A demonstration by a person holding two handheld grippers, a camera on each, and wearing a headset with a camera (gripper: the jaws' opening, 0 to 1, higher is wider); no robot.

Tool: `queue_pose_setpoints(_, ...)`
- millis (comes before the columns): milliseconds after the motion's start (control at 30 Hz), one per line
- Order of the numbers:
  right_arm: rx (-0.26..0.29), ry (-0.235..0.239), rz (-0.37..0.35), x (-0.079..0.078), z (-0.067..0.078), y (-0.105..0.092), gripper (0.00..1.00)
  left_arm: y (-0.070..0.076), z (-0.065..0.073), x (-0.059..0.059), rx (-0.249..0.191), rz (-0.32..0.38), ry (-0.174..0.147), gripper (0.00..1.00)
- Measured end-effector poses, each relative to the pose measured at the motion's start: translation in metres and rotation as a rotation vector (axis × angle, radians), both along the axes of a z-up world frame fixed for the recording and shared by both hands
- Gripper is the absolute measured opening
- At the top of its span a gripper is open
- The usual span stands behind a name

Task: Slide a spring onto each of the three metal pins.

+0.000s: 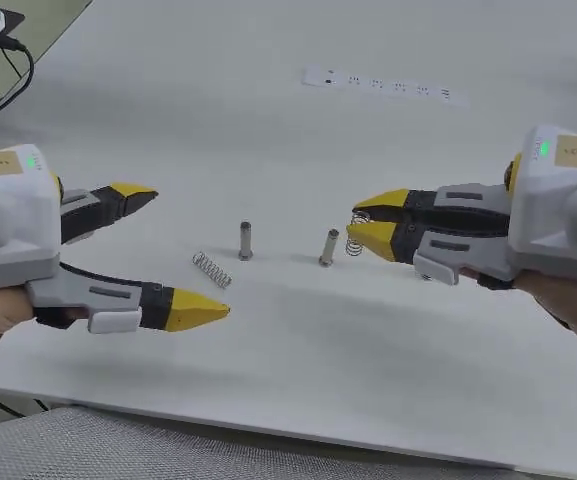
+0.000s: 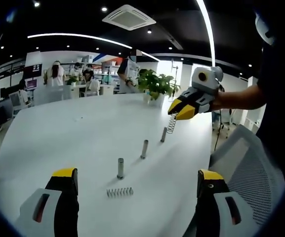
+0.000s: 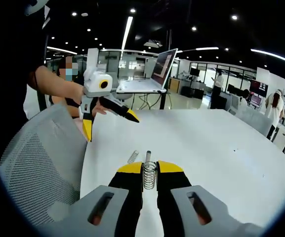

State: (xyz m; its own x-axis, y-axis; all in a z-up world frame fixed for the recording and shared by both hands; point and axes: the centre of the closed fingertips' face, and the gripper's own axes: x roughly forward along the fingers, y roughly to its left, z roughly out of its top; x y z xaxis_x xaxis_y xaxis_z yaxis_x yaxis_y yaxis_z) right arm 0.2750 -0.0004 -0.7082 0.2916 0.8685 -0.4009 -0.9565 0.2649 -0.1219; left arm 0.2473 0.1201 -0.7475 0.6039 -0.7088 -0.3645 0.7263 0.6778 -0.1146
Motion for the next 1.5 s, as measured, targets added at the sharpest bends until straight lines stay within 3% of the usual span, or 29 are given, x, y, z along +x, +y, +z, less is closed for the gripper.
queue_pose_setpoints(367,0.050,0.032,-0.066,0.027,0.001,0.006,0.06,0.004,0.000,-0.001,-0.003,0.017,-0.001,0.98)
queue_pose_setpoints(567,0.046,0.052,-0.089,0.037,-0.009,0.008,0.07,0.005,0.002,0.000,-0.005,0.019,-0.004,0.98)
queue_pose_setpoints(1500,0.030,0.112,-0.132,0.050,-0.032,0.012,0.07,0.011,0.001,-0.001,-0.006,0.035,0.004,0.98)
